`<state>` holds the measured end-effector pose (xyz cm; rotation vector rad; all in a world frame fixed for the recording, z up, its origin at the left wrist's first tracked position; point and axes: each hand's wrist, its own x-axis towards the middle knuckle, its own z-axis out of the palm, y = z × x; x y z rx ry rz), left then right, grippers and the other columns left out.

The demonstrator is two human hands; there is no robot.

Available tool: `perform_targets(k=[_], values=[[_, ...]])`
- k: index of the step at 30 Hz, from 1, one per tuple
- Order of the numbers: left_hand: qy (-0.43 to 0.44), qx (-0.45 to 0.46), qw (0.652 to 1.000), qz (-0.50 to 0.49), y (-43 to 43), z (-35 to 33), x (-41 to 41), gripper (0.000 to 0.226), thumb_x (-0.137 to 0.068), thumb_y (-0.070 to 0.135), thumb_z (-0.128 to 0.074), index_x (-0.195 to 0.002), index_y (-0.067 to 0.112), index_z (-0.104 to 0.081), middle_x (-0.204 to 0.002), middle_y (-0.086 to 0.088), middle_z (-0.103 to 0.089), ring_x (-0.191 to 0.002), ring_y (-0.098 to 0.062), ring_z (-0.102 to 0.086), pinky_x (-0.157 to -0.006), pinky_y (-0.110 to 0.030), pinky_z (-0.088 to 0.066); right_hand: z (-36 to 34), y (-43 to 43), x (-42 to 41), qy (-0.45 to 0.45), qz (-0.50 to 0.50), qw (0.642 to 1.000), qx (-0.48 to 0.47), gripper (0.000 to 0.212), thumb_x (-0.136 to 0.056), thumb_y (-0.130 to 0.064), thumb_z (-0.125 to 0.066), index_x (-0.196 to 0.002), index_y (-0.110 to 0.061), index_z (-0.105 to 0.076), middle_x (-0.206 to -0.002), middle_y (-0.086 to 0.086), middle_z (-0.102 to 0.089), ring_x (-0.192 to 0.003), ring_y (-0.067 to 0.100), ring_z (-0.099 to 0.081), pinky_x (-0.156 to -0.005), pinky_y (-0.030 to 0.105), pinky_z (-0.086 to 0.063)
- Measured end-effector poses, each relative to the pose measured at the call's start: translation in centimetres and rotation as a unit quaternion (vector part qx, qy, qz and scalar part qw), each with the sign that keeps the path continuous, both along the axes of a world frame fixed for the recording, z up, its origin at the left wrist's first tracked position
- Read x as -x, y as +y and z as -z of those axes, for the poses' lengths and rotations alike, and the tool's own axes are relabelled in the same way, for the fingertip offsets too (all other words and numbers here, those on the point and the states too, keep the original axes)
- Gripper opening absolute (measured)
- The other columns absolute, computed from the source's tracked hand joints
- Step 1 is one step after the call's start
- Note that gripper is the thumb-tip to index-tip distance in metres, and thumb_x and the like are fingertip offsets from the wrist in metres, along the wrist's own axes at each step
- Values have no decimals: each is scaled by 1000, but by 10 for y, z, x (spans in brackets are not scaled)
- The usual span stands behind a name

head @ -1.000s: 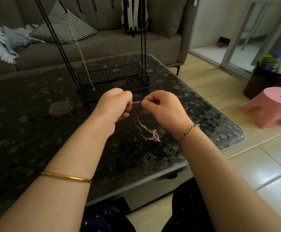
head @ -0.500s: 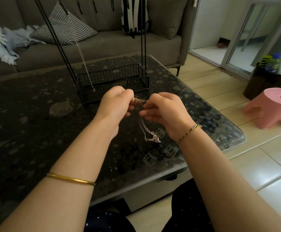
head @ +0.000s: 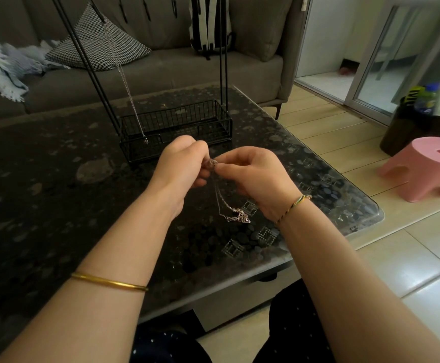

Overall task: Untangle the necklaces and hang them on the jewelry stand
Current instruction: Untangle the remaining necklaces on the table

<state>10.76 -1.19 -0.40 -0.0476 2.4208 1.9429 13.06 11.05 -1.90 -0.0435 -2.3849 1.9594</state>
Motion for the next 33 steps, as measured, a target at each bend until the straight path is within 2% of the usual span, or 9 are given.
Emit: perform_targets(k=[2, 6, 11, 14, 18, 24, 29, 33], values=[[7, 7, 1000, -4, 0, 0, 0, 17, -86, 7, -46, -70, 14, -48, -73, -4, -56, -68, -16, -54, -63, -30, -46, 0, -1, 0, 13, 11, 1000, -18, 8, -83, -12, -69, -77, -16, -67, -62, -7, -54, -49, 0, -43, -47, 14, -35], [-18, -19, 1000, 6, 0, 0, 0, 19, -87, 6, -45, -71, 14, -48, -70, -2, -55, -65, -15, -51, -60, -27, -46, 0, -1, 1, -4, 26, 999, 19, 14, -86, -11, -65, -73, -15, -61, -50, -11, -49, -42, 1, -42, -43, 15, -36], [-54, -57, 997, 28, -1, -2, -1, 18, -88, 2, -48, -75, 12, -54, -67, -1, -51, -62, -11, -47, -58, -23, -43, -1, 2, 2, -29, 47, 997, 58, 4, -87, -8, -59, -83, -7, -59, -60, 2, -54, -39, 3, -45, -39, 15, -37], [-59, -32, 997, 39, -4, -1, -1, 20, -87, 1, -47, -84, 10, -64, -63, 2, -48, -60, -9, -45, -56, -22, -40, -1, 4, 2, -24, 55, 996, 72, 9, -85, -2, -61, -80, -9, -56, -75, 10, -63, -42, 3, -48, -41, 17, -40], [-59, -9, 996, 62, -5, 0, -3, 22, -89, 2, -50, -83, 12, -69, -63, 3, -48, -58, -7, -41, -55, -22, -37, -1, 5, 1, -25, 57, 995, 74, 10, -83, 0, -63, -84, -7, -57, -81, 14, -63, -43, 4, -48, -42, 17, -41], [-24, 36, 995, 86, -11, 5, -6, 10, -88, 10, -66, -83, 18, -70, -75, 3, -62, -55, -4, -45, -55, -23, -37, 3, 3, -3, -15, 56, 997, 55, 7, -86, -5, -63, -83, -9, -59, -69, 3, -63, -42, 2, -47, -40, 15, -40], [-9, 80, 994, 78, -18, 5, -8, 8, -84, 14, -70, -80, 21, -71, -72, 4, -60, -64, -8, -49, -58, -25, -38, 3, 0, -7, 0, 33, 999, 34, 7, -86, -7, -65, -82, -10, -61, -64, 0, -63, -42, 1, -47, -41, 14, -40], [4, 106, 993, 46, -20, 4, -11, 10, -86, 19, -68, -79, 26, -68, -82, 7, -62, -75, -6, -53, -64, -24, -40, 5, 0, -7, -1, 13, 1000, 24, 8, -87, -4, -62, -89, -11, -64, -71, 2, -66, -44, 1, -49, -44, 14, -43]])
